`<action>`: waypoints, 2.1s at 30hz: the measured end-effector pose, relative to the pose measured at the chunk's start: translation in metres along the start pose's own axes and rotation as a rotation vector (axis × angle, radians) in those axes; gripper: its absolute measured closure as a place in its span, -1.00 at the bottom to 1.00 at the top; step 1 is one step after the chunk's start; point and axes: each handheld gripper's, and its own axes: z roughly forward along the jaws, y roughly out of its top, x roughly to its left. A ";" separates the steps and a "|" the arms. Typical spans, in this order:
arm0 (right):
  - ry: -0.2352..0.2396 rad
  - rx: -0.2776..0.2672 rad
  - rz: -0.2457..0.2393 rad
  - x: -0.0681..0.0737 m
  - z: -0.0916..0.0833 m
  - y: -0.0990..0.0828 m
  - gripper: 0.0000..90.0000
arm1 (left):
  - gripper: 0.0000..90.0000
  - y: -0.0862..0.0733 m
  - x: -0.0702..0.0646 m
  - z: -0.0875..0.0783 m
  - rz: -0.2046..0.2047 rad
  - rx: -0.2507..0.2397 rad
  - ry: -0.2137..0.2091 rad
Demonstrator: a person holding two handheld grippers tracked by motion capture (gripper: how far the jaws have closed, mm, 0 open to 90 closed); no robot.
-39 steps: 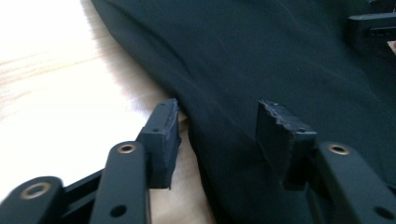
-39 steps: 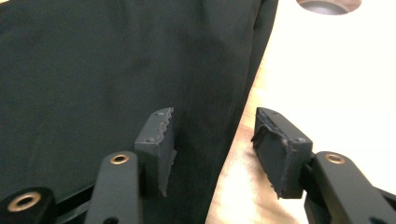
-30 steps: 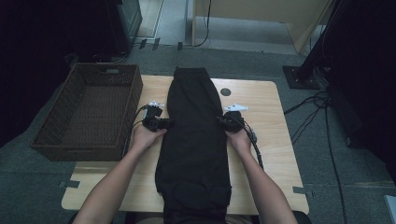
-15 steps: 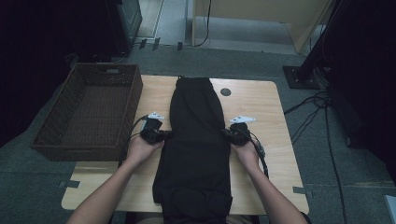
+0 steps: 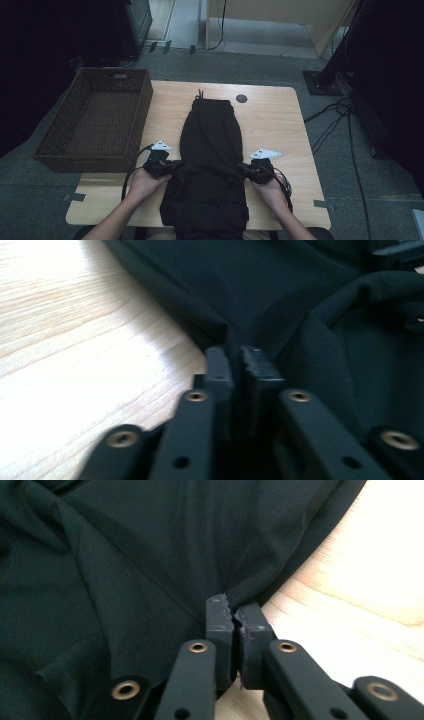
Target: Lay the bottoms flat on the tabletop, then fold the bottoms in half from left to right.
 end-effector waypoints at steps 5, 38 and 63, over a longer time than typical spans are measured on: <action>0.004 -0.044 0.019 -0.005 -0.001 0.003 0.38 | 0.10 0.008 0.003 0.001 -0.015 -0.017 0.013; -0.099 -0.072 0.014 -0.045 0.062 0.063 0.51 | 0.96 0.063 0.043 0.046 0.000 -0.005 0.068; -0.016 -0.089 0.058 -0.076 0.074 0.096 -0.16 | -0.08 0.102 0.057 0.062 -0.007 -0.017 0.072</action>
